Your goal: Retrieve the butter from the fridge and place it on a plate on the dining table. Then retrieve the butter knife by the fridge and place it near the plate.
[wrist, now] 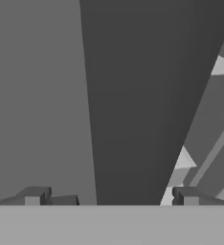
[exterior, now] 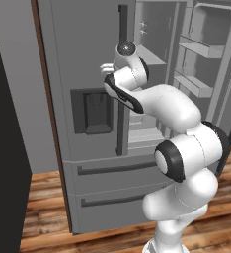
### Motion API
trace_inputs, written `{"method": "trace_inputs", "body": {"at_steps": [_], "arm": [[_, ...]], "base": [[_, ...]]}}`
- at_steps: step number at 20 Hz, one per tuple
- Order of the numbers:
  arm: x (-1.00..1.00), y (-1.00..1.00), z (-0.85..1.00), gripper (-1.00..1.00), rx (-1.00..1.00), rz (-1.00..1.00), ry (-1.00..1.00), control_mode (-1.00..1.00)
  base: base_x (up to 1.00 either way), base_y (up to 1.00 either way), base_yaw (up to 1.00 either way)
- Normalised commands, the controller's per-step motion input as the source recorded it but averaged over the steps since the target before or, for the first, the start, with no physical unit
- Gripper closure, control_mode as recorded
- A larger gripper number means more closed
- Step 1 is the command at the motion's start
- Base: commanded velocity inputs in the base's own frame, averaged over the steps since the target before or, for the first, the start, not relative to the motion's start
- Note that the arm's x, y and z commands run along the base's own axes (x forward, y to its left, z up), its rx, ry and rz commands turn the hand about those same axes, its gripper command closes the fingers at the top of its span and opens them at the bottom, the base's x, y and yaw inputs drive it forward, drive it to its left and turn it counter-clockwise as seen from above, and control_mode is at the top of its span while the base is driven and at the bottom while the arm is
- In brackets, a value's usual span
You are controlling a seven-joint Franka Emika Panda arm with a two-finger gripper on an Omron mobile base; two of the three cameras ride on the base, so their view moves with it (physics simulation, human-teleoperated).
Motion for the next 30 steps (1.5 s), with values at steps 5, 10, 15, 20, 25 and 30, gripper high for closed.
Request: {"method": "trace_inputs", "body": {"at_steps": [5,10,15,20,25,30], "arm": [[0.32,0.00,-0.09,-1.00,-0.01,0.01,0.00,-1.00],[0.20,0.00,-0.01,1.00,0.01,0.01,-0.02,-1.00],[0.18,0.00,0.00,1.00,0.01,0.01,0.00,-1.00],[-0.04,0.01,0.00,1.00,0.00,-0.04,0.00,-1.00],[-0.60,0.32,0.00,1.00,-0.05,-0.11,0.03,-1.00],[-0.87,0.48,0.01,1.00,-0.05,-0.05,0.04,-1.00]], "base": [[0.00,0.00,0.00],[0.00,0.00,0.00],[0.00,0.00,0.00],[0.00,0.00,0.00],[0.00,0.00,0.00],[0.00,0.00,0.00]]}}
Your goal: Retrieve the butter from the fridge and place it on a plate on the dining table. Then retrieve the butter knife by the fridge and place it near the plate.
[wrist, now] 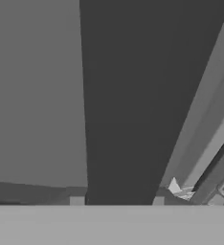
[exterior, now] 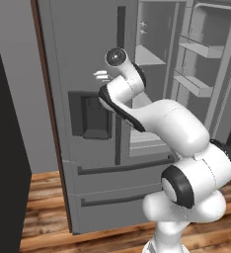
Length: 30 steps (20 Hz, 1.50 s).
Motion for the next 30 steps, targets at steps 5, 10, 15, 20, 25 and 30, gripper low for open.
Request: {"method": "trace_inputs", "body": {"at_steps": [5,10,15,20,25,30], "arm": [[-1.00,0.70,0.00,1.00,-0.06,0.00,0.03,-1.00],[-1.00,0.88,0.00,1.00,-0.11,0.00,0.00,-1.00],[-0.70,0.96,0.00,1.00,-0.18,-0.06,0.01,-1.00],[-0.14,0.43,0.00,-1.00,-0.06,-0.08,0.00,-1.00],[-0.18,0.39,0.00,-1.00,0.00,-0.09,-0.03,-1.00],[-0.48,0.29,-0.01,-1.00,0.00,-0.24,-0.02,-1.00]], "base": [[0.00,0.00,0.00],[0.00,0.00,0.00],[0.00,0.00,0.00],[0.00,0.00,0.00],[0.00,0.00,0.00],[0.00,0.00,0.00]]}}
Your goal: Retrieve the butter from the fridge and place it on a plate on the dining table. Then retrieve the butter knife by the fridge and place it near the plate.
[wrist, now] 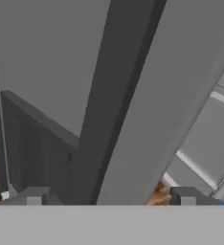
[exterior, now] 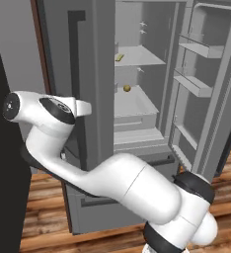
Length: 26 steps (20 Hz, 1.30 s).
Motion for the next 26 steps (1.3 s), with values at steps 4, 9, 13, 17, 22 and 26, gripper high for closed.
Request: {"method": "trace_inputs", "body": {"at_steps": [4,9,13,17,22,26], "arm": [[-1.00,-0.47,-0.04,-1.00,0.00,-0.25,0.00,-1.00],[-0.94,-1.00,-0.22,-1.00,0.01,-0.10,0.00,-1.00],[-0.69,-1.00,-0.03,-1.00,0.23,0.00,-0.07,-1.00],[-0.01,-1.00,0.00,-1.00,0.55,0.04,-0.03,-1.00],[0.11,-0.98,-0.02,-1.00,0.82,0.18,0.12,-1.00],[0.53,-0.95,-0.26,-1.00,0.79,0.06,0.25,-1.00]], "base": [[0.00,0.00,0.00],[0.00,0.00,0.00],[0.00,0.00,0.00],[0.00,0.00,0.00],[0.00,0.00,0.00],[0.00,0.00,0.00]]}}
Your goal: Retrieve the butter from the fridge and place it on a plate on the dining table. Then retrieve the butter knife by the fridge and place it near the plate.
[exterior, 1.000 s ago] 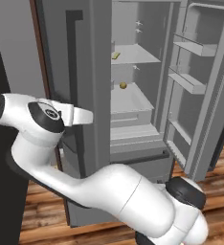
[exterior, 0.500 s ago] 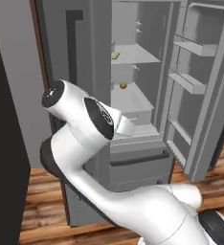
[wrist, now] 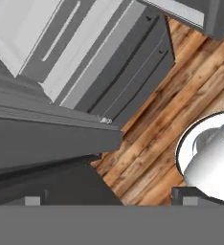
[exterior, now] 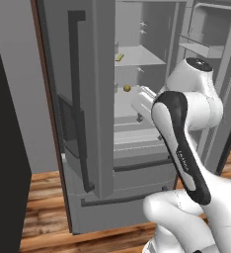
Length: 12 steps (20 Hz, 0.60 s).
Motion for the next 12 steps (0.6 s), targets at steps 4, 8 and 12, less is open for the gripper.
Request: {"method": "trace_inputs", "body": {"at_steps": [4,8,12], "arm": [[0.65,-0.57,-0.29,-1.00,0.67,0.04,0.12,-1.00],[0.60,0.05,-0.33,-1.00,0.39,0.15,0.07,-1.00],[0.74,0.14,-0.27,-1.00,0.19,0.10,0.01,-1.00]], "base": [[0.00,0.00,0.00],[0.00,0.00,0.00],[0.00,0.00,0.00]]}}
